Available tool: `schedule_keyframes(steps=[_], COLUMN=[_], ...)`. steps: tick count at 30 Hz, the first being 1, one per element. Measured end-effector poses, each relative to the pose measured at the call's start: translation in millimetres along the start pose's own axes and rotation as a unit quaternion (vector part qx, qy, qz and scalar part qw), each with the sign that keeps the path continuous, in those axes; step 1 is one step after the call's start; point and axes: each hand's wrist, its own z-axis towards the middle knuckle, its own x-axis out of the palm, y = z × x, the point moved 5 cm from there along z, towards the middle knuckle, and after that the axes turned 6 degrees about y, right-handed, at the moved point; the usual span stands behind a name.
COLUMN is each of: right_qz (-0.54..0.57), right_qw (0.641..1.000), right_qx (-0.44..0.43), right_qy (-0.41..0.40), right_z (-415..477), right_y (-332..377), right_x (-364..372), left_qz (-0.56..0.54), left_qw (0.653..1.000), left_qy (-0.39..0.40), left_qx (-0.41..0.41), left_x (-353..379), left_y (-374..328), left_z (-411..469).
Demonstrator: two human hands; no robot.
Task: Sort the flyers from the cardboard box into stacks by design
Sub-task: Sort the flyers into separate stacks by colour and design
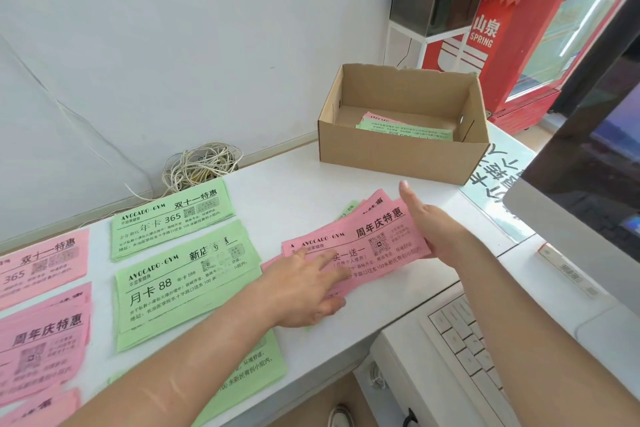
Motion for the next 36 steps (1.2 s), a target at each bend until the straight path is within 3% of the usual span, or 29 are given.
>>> schedule_keyframes(steps=[3,6,8,10,12,13,16,17,18,20,24,28,36], right_qz=[-0.078,-0.193,-0.158,-0.048,0.057,0.100,0.181,0.187,0.178,0.125,-0.069,-0.206,-0.316], right_qw=[0.995,0.970,0.968,0.971,0.966,0.962,0.952,0.952,0.954,0.963,0.961,0.904,0.779], right_qx=[-0.059,-0.114,-0.143,-0.173,-0.204,-0.214,-0.235,-0.236,-0.236,-0.238,-0.267,-0.373,-0.541], right_qy=[-0.016,-0.091,-0.134,-0.155,-0.146,-0.133,-0.077,-0.061,-0.044,-0.012,-0.006,-0.008,0.015], right_z=[-4.1,-10.0,-20.2,-32.5,-45.4,-49.8,-53.8,-53.7,-54.1,-54.1,-65.0,-90.7,-112.4], right_y=[5.6,14.7,17.0,14.8,13.8,14.8,21.9,25.3,29.5,38.6,69.6,106.7,138.5], right_x=[-1.3,-2.1,-5.7,-13.5,-17.0,-15.4,1.0,7.9,14.9,28.5,67.1,132.1,277.9], left_qz=[-0.020,-0.066,-0.135,-0.231,-0.357,-0.461,-0.757,-0.792,-0.800,-0.776,-0.707,-0.679,-0.667], left_qw=[0.999,0.995,0.979,0.933,0.845,0.780,0.546,0.508,0.501,0.518,0.550,0.535,0.482], left_qy=[-0.002,-0.052,-0.114,-0.228,-0.341,-0.364,-0.333,-0.319,-0.315,-0.340,-0.403,-0.436,-0.464], left_qx=[-0.029,-0.051,-0.098,-0.158,-0.206,-0.218,-0.138,-0.115,-0.105,-0.120,-0.188,-0.251,-0.327], left_x=[-2.7,-9.3,-12.9,-20.6,-26.5,-26.1,-19.0,-17.7,-17.6,-14.3,-0.8,31.1,110.7], left_y=[-3.8,-1.3,5.1,16.1,30.4,38.3,45.4,45.9,47.4,56.0,72.7,91.6,140.5], left_z=[-1.7,-4.4,-11.9,-27.5,-49.1,-58.7,-73.5,-79.0,-86.8,-105.9,-153.0,-209.2,-336.5])
